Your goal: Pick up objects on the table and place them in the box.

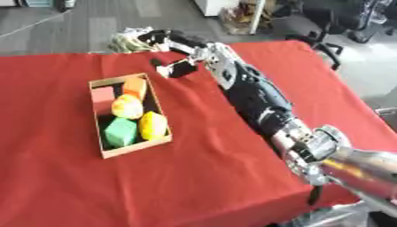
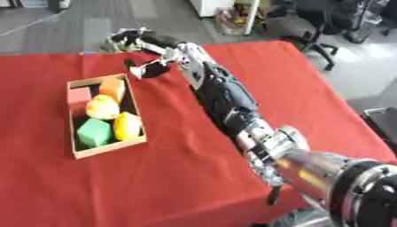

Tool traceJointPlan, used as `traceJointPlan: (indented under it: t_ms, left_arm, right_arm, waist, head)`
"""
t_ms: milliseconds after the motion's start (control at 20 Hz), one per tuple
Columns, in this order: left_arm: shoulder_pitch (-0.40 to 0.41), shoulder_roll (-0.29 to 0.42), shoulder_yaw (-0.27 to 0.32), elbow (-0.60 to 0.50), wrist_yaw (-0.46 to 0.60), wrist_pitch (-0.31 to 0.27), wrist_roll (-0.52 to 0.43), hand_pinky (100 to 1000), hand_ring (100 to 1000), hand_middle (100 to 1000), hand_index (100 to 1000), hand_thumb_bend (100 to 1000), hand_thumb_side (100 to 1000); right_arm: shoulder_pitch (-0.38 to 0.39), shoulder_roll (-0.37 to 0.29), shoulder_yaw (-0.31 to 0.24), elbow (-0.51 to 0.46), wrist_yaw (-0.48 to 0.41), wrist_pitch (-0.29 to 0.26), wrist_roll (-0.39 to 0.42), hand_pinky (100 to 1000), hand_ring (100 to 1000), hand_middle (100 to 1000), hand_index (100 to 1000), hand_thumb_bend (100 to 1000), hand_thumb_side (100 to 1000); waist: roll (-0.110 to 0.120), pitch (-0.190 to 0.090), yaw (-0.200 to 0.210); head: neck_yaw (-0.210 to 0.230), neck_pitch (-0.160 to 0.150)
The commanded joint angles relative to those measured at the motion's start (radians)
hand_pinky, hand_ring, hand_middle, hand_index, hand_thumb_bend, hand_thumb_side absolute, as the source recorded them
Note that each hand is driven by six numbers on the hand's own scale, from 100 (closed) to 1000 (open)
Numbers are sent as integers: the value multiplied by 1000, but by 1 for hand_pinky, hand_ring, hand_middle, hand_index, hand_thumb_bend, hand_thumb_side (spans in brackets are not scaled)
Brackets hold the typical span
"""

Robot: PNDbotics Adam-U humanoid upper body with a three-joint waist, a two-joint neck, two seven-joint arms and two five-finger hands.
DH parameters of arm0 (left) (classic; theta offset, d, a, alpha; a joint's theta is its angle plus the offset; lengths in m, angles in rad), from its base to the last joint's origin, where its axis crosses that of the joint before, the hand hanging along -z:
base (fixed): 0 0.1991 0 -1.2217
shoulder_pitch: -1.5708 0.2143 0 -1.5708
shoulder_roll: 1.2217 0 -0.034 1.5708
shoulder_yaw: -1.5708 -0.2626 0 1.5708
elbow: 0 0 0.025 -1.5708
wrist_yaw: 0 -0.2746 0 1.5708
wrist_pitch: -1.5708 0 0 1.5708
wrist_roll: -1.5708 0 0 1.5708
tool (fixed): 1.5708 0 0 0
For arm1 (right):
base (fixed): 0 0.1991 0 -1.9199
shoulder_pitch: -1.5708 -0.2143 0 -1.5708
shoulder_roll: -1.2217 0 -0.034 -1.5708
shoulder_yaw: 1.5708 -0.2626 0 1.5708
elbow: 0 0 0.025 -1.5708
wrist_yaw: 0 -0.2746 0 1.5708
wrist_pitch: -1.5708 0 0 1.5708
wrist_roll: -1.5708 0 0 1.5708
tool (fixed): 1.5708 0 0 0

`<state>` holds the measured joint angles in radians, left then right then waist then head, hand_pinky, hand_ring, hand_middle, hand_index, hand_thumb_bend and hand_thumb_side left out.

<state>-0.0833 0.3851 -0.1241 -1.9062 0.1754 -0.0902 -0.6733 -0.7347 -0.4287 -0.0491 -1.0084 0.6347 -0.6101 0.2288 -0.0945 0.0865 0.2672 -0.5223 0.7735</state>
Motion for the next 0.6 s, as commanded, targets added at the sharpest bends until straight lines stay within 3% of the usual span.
traceJointPlan:
  t_ms: [50, 150, 300, 600]
  left_arm:
    - [8, -3, 19, -7, -1, 2, 18, 669, 592, 602, 872, 100, 970]
    - [21, -8, 24, -4, 1, 5, 32, 667, 592, 602, 871, 100, 957]
    - [44, -19, 29, 3, 6, 13, 57, 665, 595, 605, 870, 100, 951]
    - [87, -43, 40, 19, 4, 25, 120, 656, 594, 604, 862, 100, 947]
  right_arm:
    - [60, -91, -11, -154, -187, 10, -48, 802, 798, 828, 955, 100, 314]
    - [150, -114, -18, -259, -307, 37, -65, 779, 776, 809, 947, 100, 396]
    - [321, -113, -48, -425, -470, 80, -66, 764, 783, 800, 943, 100, 429]
    - [583, -22, -123, -620, -637, 171, -32, 709, 765, 757, 915, 100, 456]
  waist:
    - [9, -40, -17]
    - [11, -56, -38]
    - [17, -82, -70]
    - [34, -119, -127]
  head:
    - [39, -4]
    - [69, -4]
    - [132, -4]
    - [286, -4]
